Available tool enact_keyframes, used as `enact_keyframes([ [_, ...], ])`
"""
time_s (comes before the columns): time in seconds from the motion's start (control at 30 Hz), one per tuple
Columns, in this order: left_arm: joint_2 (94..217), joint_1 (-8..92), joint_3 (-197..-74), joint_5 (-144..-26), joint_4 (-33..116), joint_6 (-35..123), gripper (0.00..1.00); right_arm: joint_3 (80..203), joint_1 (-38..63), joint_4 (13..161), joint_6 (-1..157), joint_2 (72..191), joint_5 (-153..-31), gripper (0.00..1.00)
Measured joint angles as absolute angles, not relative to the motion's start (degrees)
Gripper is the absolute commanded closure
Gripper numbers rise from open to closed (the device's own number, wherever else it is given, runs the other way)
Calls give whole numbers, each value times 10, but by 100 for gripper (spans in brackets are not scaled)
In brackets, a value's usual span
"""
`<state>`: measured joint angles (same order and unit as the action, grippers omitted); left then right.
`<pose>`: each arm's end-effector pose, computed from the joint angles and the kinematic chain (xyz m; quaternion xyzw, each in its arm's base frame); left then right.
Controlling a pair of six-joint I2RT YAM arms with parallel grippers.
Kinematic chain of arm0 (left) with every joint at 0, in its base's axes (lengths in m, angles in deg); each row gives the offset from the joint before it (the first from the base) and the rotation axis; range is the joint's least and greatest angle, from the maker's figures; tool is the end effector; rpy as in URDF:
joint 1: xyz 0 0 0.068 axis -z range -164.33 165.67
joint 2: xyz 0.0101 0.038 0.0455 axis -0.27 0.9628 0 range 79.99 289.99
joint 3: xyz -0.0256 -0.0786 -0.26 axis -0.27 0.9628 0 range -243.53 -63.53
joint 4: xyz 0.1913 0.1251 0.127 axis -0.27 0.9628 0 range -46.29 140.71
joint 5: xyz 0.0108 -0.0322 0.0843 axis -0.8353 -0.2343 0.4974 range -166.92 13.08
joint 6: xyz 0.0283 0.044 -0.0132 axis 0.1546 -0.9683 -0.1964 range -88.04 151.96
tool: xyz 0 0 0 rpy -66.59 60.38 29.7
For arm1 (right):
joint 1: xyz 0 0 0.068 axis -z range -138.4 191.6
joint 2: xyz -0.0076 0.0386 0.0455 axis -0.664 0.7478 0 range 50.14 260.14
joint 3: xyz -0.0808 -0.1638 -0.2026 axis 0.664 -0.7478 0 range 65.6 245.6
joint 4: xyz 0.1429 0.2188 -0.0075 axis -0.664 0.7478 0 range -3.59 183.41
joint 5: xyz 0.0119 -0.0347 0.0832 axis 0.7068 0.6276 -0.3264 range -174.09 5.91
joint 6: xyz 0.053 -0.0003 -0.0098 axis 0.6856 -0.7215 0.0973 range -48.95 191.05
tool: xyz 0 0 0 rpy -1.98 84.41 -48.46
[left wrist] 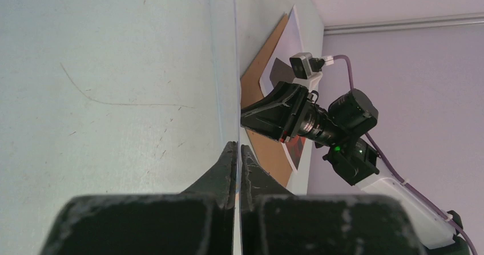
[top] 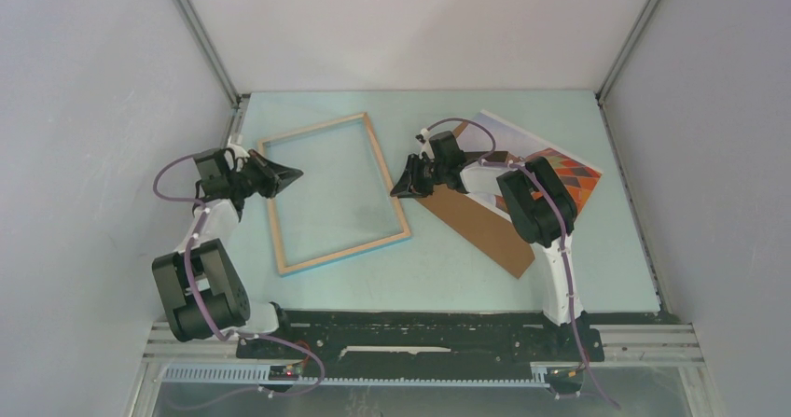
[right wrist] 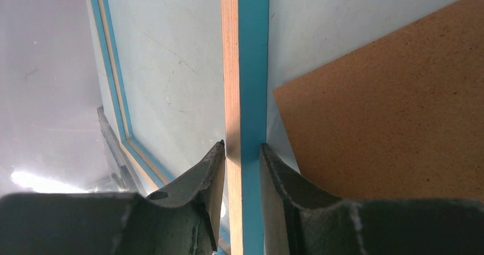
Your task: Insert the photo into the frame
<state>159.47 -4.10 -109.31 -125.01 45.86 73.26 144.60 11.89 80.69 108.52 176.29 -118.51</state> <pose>0.2802 0.0725 0.2297 -0.2533 0.7947 -0.4340 0.3406 0.3929 0.2473 0.1194 -0.0625 0.8770 0.4419 0.1781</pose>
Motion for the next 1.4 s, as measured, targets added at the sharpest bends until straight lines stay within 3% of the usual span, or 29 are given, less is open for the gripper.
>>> enact_keyframes([
  [0.63,1587,-26,-1073,-1277,357,795,100,1446,120,807,1089,1763,-1190,63],
  [1.4,1583,-24,-1064,-1283,335,795,100,1446,120,806,1091,1766,-1192,63],
])
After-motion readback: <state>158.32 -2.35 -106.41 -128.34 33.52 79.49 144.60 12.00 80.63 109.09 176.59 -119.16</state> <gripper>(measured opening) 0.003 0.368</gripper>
